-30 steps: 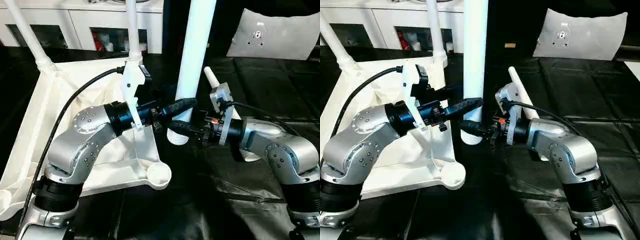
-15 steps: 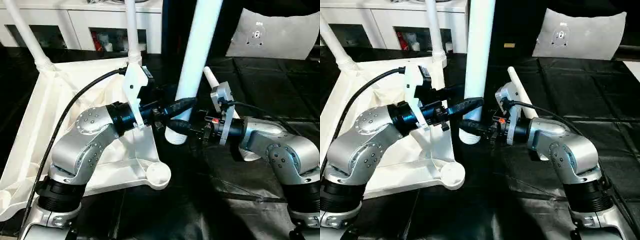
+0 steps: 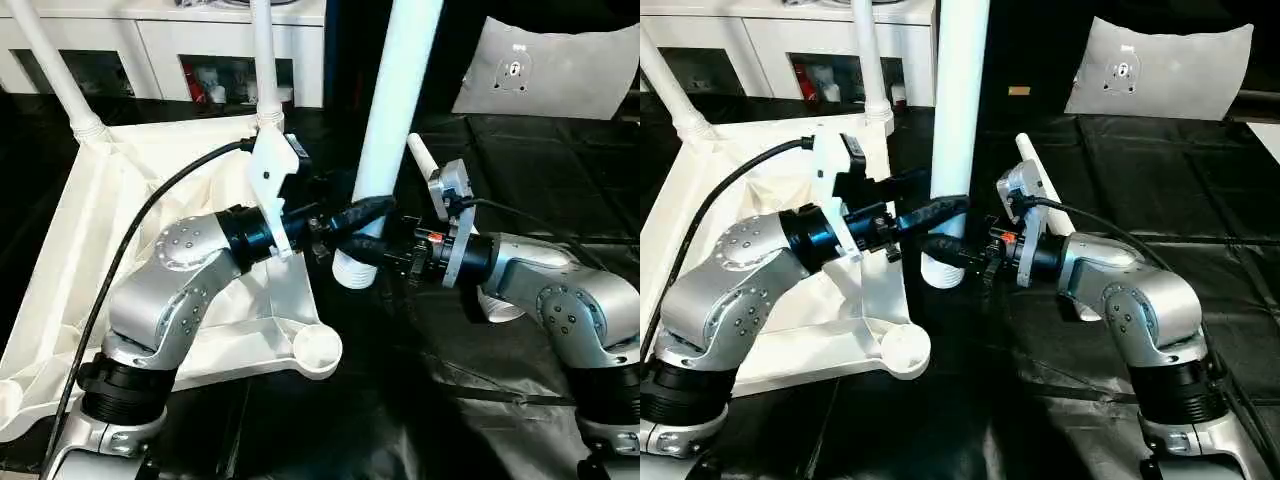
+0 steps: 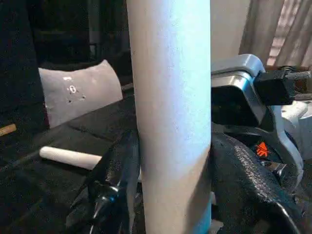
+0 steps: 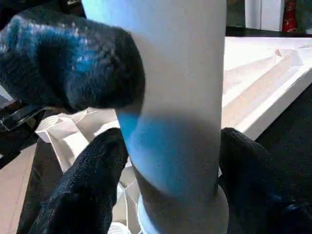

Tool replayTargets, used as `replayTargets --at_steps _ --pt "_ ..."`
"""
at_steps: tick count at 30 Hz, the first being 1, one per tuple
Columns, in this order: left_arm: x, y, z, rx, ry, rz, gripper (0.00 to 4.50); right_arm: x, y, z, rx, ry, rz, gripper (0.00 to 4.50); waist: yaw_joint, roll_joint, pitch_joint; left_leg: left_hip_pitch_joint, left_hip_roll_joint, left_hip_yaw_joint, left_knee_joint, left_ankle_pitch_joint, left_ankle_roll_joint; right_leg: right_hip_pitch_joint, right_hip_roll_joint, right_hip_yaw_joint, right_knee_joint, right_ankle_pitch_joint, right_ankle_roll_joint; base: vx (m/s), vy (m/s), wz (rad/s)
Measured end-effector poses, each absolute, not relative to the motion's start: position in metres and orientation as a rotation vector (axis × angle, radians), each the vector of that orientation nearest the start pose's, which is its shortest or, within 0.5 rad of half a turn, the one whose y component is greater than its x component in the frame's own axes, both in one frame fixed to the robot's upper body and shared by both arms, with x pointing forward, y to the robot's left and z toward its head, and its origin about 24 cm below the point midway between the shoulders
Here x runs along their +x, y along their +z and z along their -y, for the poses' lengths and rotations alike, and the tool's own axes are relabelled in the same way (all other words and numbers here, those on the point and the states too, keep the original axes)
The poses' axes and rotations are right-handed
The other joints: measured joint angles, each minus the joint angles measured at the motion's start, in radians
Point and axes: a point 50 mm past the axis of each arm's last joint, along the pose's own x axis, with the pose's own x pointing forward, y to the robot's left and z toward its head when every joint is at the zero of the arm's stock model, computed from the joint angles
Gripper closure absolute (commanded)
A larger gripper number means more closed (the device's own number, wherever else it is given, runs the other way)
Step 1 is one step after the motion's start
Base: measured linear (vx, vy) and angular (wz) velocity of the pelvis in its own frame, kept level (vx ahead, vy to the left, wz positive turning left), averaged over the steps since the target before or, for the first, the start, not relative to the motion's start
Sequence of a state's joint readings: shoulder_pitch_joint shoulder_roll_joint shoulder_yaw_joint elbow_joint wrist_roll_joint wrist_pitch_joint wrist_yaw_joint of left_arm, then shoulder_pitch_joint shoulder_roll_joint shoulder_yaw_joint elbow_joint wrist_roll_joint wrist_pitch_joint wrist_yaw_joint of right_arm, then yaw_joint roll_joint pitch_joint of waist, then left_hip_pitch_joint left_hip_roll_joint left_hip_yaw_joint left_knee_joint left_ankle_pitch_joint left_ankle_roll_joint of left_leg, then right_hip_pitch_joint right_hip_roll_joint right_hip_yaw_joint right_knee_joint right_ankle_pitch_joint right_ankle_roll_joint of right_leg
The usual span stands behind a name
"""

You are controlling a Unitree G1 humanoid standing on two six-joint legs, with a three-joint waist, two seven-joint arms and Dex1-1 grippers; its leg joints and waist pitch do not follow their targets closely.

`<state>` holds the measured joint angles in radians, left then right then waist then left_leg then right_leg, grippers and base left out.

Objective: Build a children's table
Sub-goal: Pick table leg

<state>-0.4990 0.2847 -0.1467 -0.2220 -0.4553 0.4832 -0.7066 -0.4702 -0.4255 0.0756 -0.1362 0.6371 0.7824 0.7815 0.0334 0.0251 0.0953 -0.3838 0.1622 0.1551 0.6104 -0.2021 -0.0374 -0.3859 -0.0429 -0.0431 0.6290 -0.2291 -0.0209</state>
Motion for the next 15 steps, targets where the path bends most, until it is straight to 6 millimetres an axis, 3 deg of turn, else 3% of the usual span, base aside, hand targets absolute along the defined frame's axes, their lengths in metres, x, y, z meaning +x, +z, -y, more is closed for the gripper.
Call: replayTargets --at_steps 6,7,15 --pt "0.2829 0.1736 -0.0826 0.008 -1.13 0.141 2.62 0.2876 0.1443 0.1222 0.159 1.134 -0.229 1.35 0.0 0.0 0.0 0.0 0.0 0.0 0.0 0.0 0.0 0.0 0.0 0.0 0.0 0.0 0.0 0.0 0.0 0.0" --pt "0.2827 0.1724 -0.083 0.005 -1.129 0.138 2.62 0.2876 0.1443 0.1222 0.159 1.134 -0.229 1.65 0.0 0.0 0.0 0.0 0.0 0.0 0.0 0.0 0.0 0.0 0.0 0.0 0.0 0.0 0.0 0.0 0.0 0.0" --pt "0.2826 0.1719 -0.0831 0.005 -1.128 0.136 2.62 0.2872 0.1426 0.1206 0.146 1.139 -0.238 2.23 0.0 0.0 0.0 0.0 0.0 0.0 0.0 0.0 0.0 0.0 0.0 0.0 0.001 0.0 0.0 0.0 0.0 0.0"
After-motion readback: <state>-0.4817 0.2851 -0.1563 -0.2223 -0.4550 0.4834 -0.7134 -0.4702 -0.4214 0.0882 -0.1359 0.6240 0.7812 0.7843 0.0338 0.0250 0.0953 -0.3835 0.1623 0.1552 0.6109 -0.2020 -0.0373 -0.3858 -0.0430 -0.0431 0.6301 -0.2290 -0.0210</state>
